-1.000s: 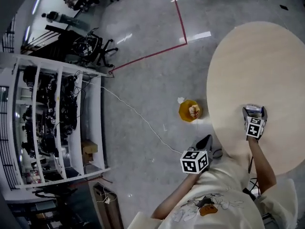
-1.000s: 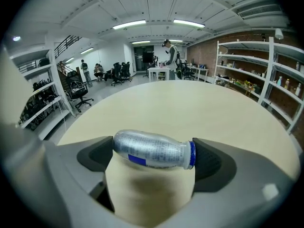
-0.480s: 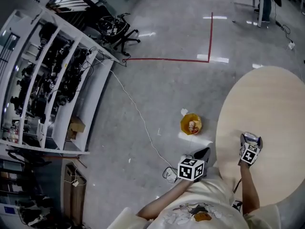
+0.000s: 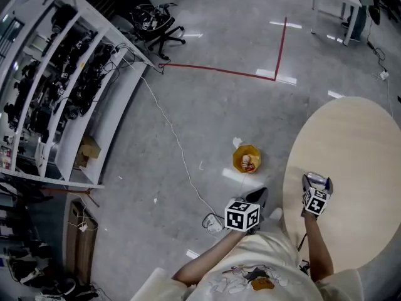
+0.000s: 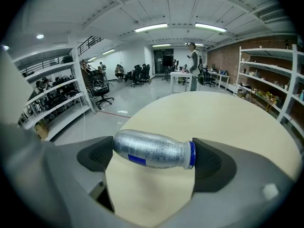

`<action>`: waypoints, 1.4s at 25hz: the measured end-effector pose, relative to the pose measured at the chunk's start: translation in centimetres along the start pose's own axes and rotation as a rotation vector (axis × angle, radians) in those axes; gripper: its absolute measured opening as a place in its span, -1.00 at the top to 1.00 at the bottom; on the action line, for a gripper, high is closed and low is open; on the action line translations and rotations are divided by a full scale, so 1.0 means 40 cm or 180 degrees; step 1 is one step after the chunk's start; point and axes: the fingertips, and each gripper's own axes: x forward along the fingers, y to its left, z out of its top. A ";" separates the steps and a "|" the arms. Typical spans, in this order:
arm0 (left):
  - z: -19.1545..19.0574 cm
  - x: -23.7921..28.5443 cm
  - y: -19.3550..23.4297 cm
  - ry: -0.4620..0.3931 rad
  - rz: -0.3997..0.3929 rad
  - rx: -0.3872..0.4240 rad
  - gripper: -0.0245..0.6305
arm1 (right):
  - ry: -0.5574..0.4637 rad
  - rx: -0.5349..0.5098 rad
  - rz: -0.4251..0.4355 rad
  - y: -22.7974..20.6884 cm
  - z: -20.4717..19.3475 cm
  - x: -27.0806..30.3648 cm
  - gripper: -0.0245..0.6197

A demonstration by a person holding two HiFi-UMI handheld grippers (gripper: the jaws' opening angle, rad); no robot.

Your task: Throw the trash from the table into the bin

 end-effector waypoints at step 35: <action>0.136 -0.286 0.487 -0.0465 0.0049 -0.0381 0.93 | -0.0080 -0.0678 0.0925 0.798 0.079 0.009 -0.71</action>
